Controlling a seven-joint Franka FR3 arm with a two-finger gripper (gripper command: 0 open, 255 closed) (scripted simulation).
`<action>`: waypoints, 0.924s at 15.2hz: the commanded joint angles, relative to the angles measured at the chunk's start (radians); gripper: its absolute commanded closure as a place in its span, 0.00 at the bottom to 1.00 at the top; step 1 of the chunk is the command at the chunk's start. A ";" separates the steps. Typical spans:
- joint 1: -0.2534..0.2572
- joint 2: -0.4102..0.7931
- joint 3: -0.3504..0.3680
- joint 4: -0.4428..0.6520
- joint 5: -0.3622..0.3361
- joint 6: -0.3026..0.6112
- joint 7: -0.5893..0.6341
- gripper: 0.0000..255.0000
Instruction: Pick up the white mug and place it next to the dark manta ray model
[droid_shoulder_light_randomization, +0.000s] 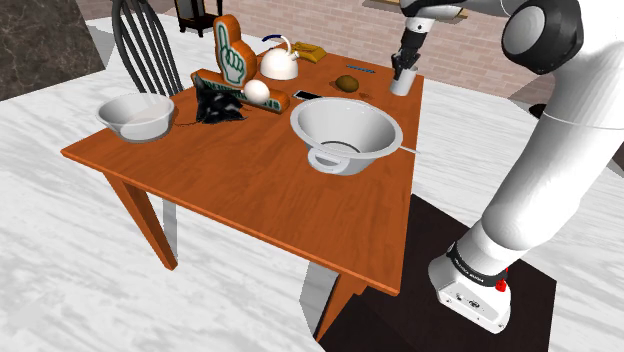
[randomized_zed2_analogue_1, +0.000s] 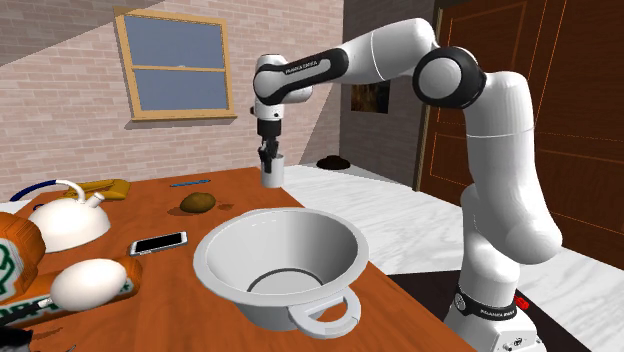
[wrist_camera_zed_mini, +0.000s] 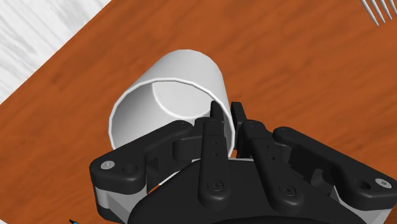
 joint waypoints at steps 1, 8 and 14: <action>-0.003 0.000 -0.002 0.028 0.000 -0.028 -0.002 1.00; -0.009 0.006 -0.004 0.129 0.001 -0.125 -0.001 1.00; -0.019 0.022 -0.006 0.233 0.008 -0.213 -0.003 1.00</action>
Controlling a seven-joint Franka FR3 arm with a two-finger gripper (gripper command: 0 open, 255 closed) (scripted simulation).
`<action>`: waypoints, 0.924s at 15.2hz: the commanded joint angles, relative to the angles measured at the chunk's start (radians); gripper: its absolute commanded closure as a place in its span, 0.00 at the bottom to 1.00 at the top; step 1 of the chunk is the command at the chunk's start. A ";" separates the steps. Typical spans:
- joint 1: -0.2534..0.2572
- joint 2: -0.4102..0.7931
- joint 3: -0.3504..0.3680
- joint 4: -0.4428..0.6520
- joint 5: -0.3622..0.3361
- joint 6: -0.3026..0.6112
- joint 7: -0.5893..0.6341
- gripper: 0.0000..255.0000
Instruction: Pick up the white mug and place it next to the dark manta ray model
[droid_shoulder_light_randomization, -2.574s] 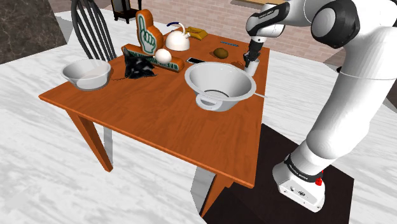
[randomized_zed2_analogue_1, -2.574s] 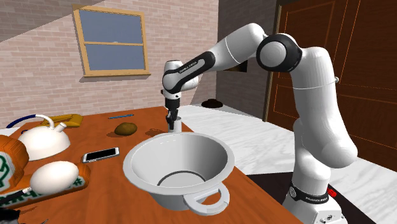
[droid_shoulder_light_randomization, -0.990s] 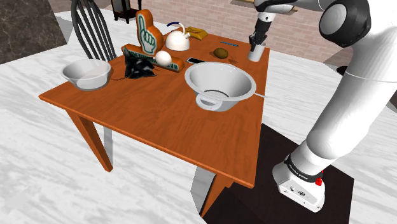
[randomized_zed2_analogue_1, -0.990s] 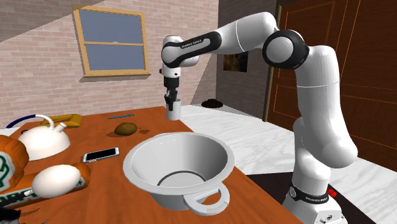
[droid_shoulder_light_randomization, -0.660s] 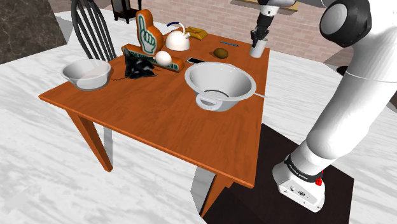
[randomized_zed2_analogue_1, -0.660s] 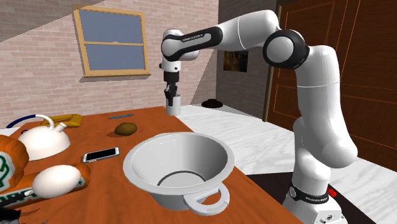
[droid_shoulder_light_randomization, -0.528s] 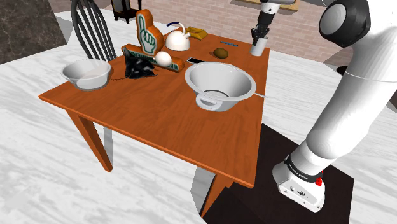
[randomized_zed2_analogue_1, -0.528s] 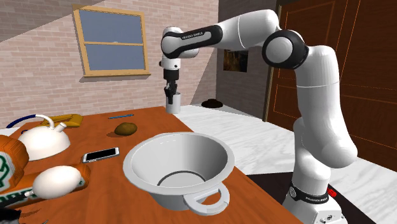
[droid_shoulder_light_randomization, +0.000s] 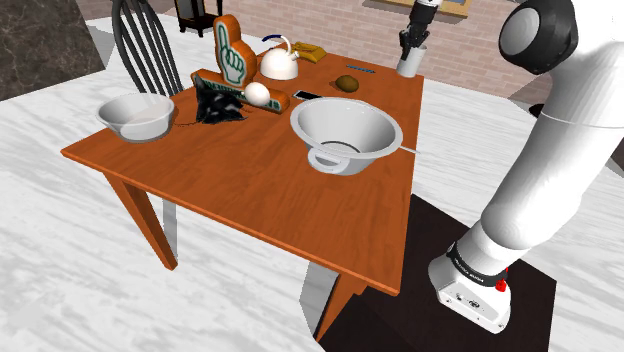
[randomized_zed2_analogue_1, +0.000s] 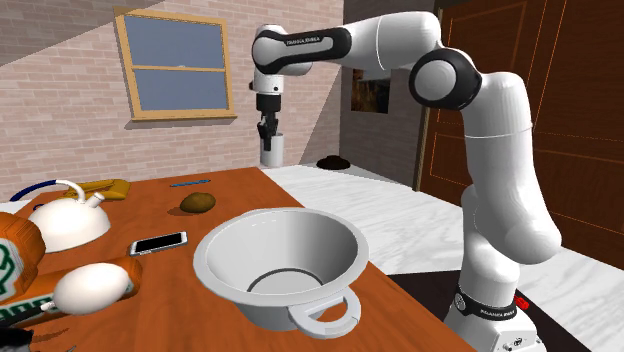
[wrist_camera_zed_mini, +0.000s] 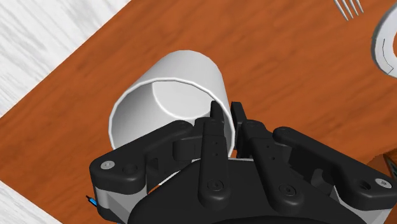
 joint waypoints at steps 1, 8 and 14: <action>-0.004 0.009 0.000 0.038 0.004 -0.030 0.000 1.00; 0.086 -0.067 0.038 -0.033 -0.043 -0.026 0.122 1.00; 0.178 -0.126 0.096 -0.104 -0.083 -0.010 0.269 1.00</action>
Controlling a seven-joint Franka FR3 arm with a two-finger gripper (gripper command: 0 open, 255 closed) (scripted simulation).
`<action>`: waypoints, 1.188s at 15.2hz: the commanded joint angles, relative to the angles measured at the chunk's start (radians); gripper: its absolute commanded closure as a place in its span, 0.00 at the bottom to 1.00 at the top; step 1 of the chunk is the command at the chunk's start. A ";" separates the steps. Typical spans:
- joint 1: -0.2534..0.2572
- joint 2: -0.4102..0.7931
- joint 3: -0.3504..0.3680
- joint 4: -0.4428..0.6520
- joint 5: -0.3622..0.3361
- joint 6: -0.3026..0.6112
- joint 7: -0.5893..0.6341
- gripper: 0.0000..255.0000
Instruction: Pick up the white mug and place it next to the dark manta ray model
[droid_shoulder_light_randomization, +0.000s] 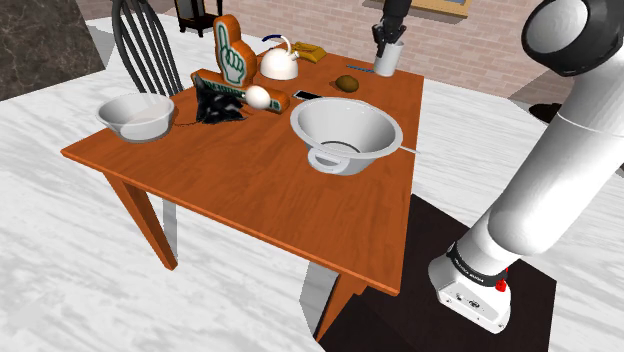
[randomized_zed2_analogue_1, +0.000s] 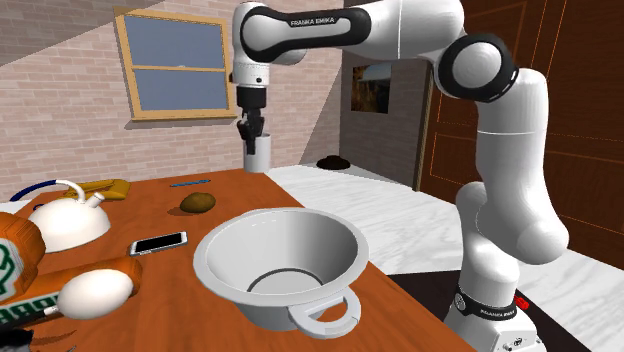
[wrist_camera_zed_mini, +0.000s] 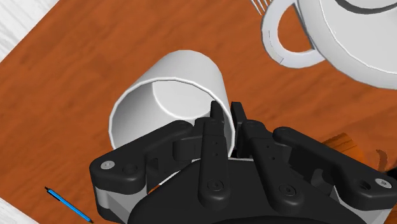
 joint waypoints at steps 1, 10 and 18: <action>0.029 -0.014 0.020 -0.013 -0.011 -0.001 0.051 1.00; 0.147 -0.017 0.111 -0.012 -0.037 -0.008 0.260 1.00; 0.245 0.053 0.184 0.084 -0.046 -0.040 0.432 1.00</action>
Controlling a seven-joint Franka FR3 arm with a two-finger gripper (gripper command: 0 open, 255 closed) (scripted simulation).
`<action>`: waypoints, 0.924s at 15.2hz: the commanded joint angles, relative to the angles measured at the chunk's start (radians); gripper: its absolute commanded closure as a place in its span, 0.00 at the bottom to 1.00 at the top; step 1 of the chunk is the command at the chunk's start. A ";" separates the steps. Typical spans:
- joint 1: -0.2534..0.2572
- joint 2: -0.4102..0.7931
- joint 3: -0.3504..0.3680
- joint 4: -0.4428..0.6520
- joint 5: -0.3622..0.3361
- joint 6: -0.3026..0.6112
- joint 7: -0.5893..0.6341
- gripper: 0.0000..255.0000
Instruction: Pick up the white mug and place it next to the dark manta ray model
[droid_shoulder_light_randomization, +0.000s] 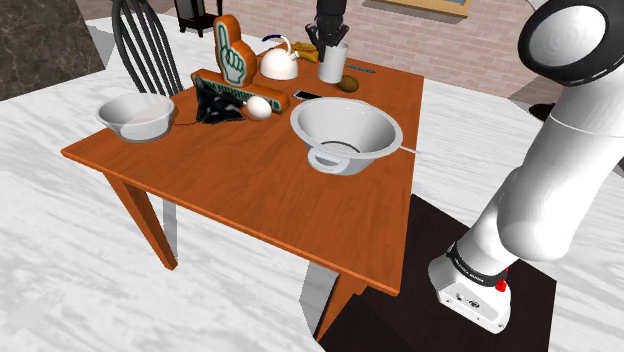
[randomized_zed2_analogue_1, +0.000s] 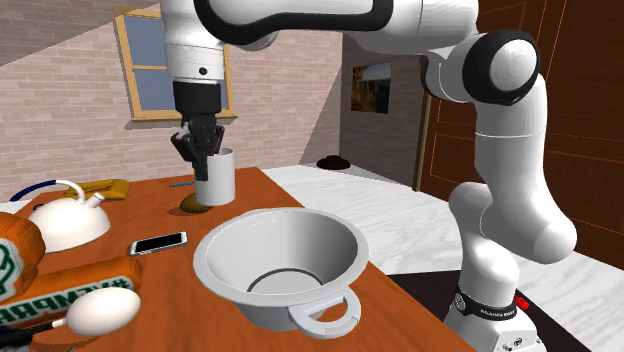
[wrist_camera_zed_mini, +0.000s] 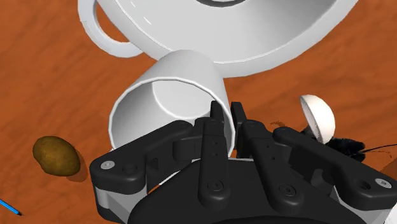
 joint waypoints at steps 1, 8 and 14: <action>0.022 0.020 0.015 0.027 -0.002 -0.009 0.039 1.00; 0.105 0.153 0.066 0.219 -0.007 -0.074 0.174 1.00; 0.180 0.365 0.099 0.550 -0.011 -0.200 0.281 1.00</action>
